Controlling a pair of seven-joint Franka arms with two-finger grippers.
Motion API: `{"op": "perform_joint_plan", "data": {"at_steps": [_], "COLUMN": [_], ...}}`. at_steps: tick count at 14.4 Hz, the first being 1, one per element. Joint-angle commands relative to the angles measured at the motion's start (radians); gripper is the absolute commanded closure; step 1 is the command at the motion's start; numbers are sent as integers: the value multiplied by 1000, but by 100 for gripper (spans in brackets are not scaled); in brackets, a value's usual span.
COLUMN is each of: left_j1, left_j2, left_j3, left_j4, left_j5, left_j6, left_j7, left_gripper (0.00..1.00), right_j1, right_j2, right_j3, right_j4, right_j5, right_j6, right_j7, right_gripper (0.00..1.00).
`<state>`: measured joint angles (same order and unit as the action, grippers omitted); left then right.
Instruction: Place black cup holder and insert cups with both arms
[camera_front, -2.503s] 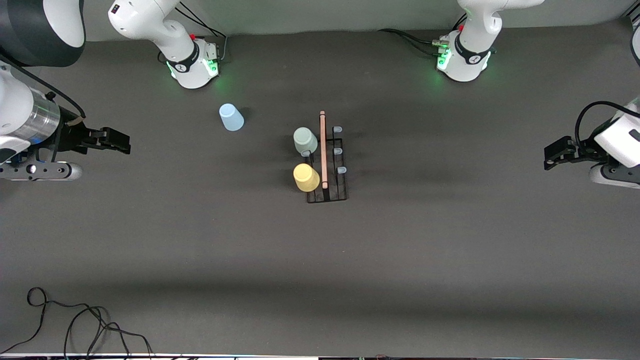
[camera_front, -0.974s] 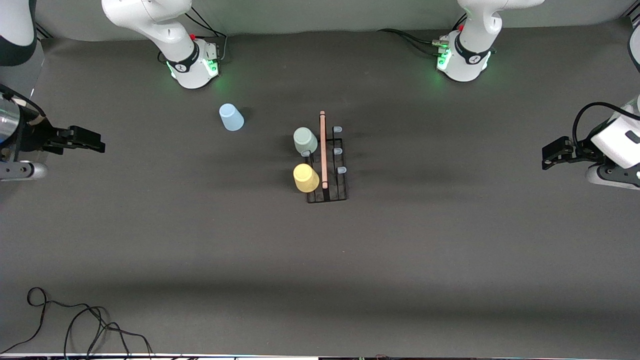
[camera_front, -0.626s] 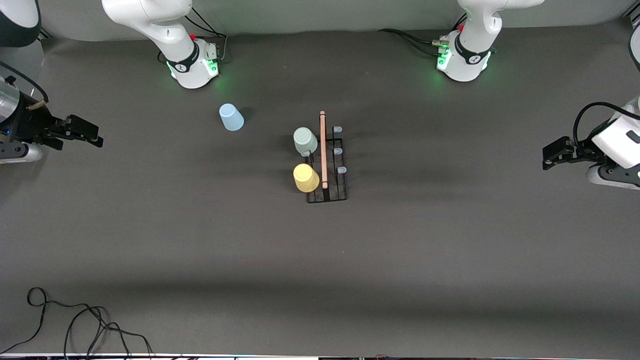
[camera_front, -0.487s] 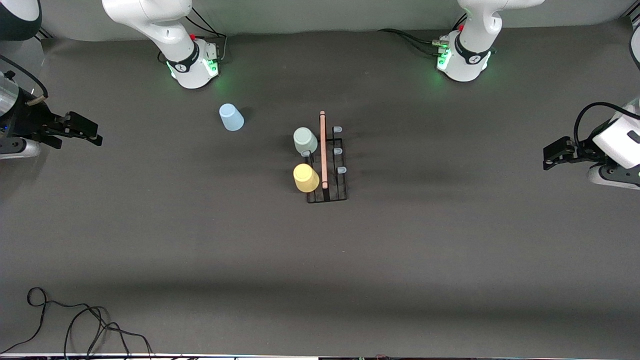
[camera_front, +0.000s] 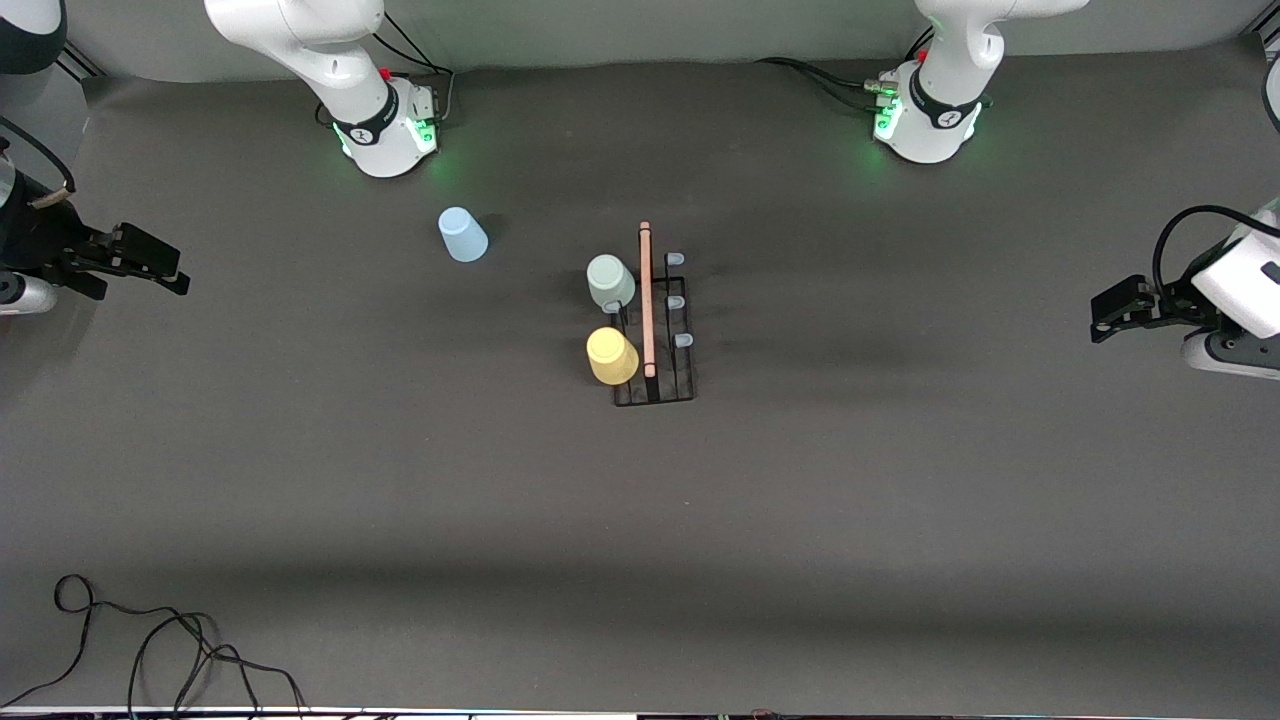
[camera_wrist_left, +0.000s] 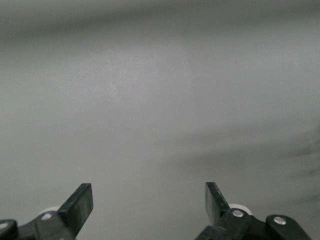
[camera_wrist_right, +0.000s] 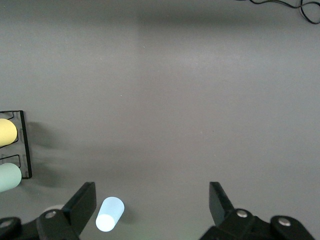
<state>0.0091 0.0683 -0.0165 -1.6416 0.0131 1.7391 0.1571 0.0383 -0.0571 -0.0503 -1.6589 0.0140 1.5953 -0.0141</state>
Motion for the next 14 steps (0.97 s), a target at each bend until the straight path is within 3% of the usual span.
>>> {"op": "perform_joint_plan", "data": {"at_steps": [1,14], "left_j1": [-1,-3], "left_j2": [5,8], "left_j3": [0,0], "left_j4": [-1,-3], "left_j5": [13,11], "left_j6": [14,19], "left_j7": [-14,-16], "left_gripper": [0,0], "right_j1": [-23,-15], "right_j2": [25,68], "right_j3": [23,12], "right_j4": [47,73], "right_j5": [-17,-19], "right_j6": [-9,-67], "right_j7": [23,8], "right_gripper": [0,0]}}
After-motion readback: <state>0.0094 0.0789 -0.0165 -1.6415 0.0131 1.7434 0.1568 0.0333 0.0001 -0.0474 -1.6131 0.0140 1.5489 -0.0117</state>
